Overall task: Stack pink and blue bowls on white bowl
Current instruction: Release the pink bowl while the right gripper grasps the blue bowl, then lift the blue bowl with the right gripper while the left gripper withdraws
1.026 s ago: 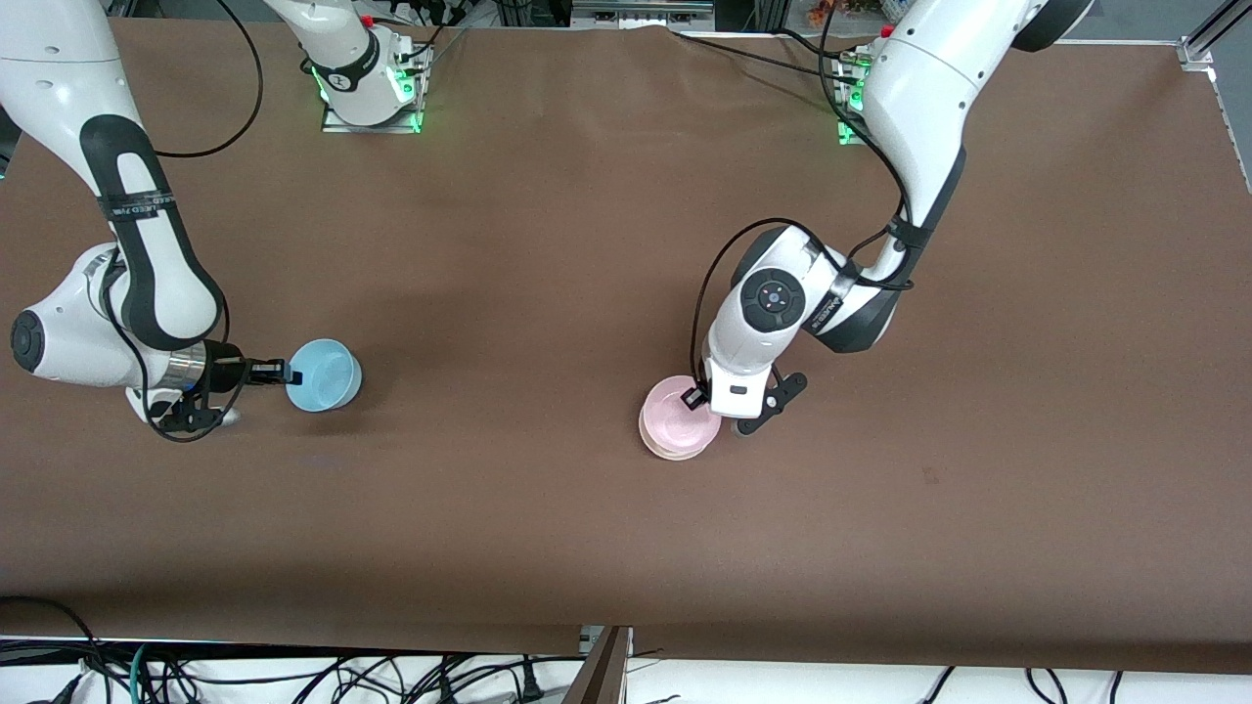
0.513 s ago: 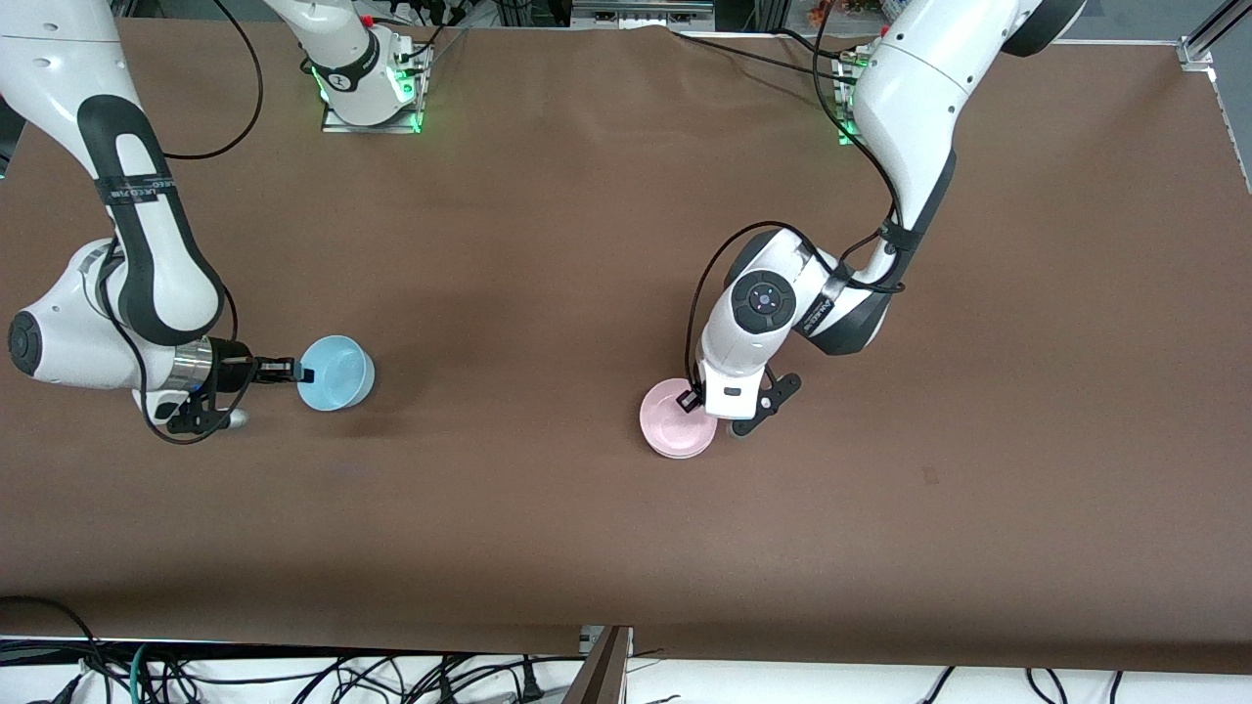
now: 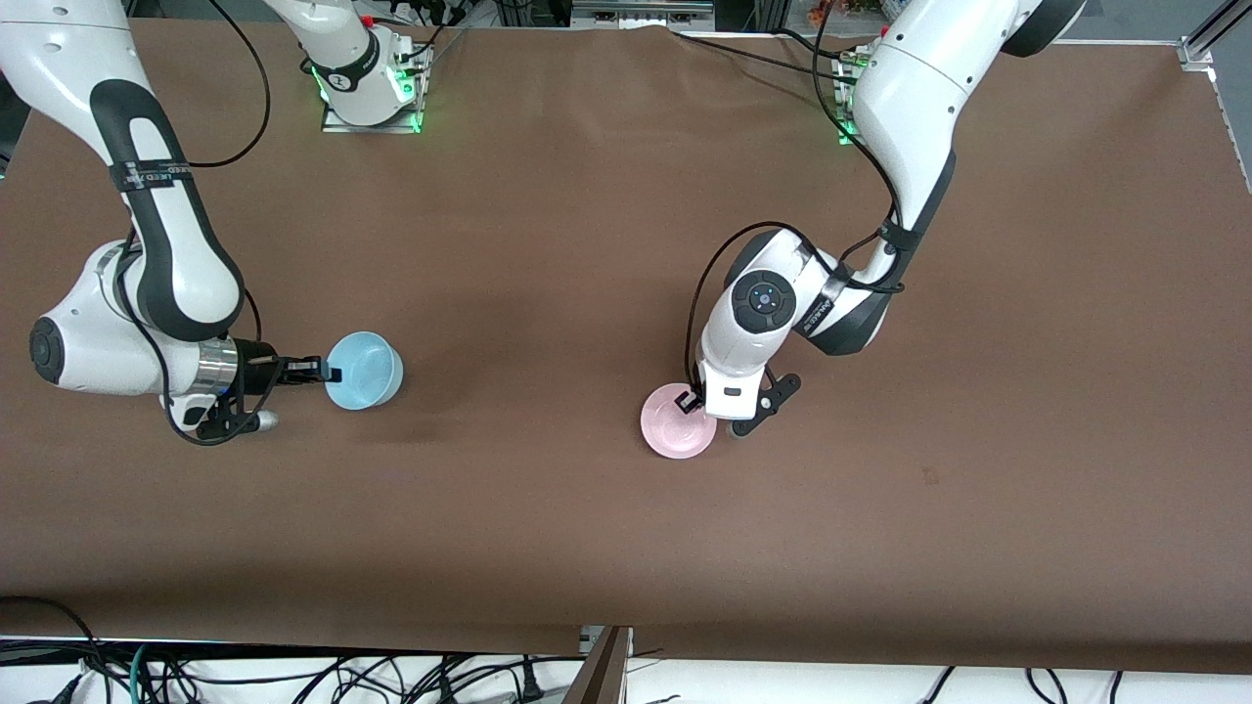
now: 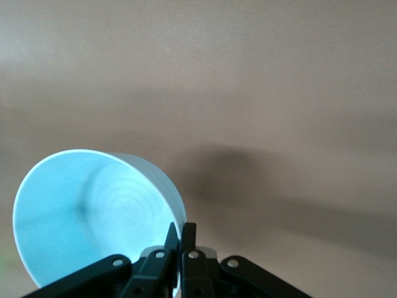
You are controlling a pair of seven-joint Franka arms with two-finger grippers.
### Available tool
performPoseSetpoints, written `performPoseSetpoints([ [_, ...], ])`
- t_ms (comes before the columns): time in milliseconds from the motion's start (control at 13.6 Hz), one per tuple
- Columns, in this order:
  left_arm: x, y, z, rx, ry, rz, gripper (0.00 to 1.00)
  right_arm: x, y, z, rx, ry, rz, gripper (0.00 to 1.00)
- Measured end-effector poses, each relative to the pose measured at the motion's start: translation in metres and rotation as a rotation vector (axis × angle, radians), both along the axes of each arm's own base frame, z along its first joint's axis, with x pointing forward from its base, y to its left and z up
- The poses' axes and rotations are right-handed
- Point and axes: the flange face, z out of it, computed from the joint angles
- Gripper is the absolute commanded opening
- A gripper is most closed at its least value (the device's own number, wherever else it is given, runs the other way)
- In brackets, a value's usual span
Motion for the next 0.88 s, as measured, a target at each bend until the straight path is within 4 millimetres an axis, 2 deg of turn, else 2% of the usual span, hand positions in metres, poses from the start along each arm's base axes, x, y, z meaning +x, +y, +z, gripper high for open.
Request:
performPoseSetpoints([
  [147,0.002,0.001,0.002,-0.001,-0.005,0.003,0.8,0.004,0.016,0.009,0.005,0.019,-0.031,0.0],
  [293,0.013,0.003,0.017,-0.005,-0.024,0.013,0.8,0.005,0.031,0.015,0.008,0.038,-0.058,0.0],
  [733,0.044,0.037,0.11,0.095,0.086,-0.046,0.82,0.002,0.102,0.029,0.019,0.099,-0.15,0.0],
  [880,0.048,0.057,0.145,0.118,0.123,-0.114,0.83,0.001,0.137,0.034,0.002,0.101,-0.217,0.0],
])
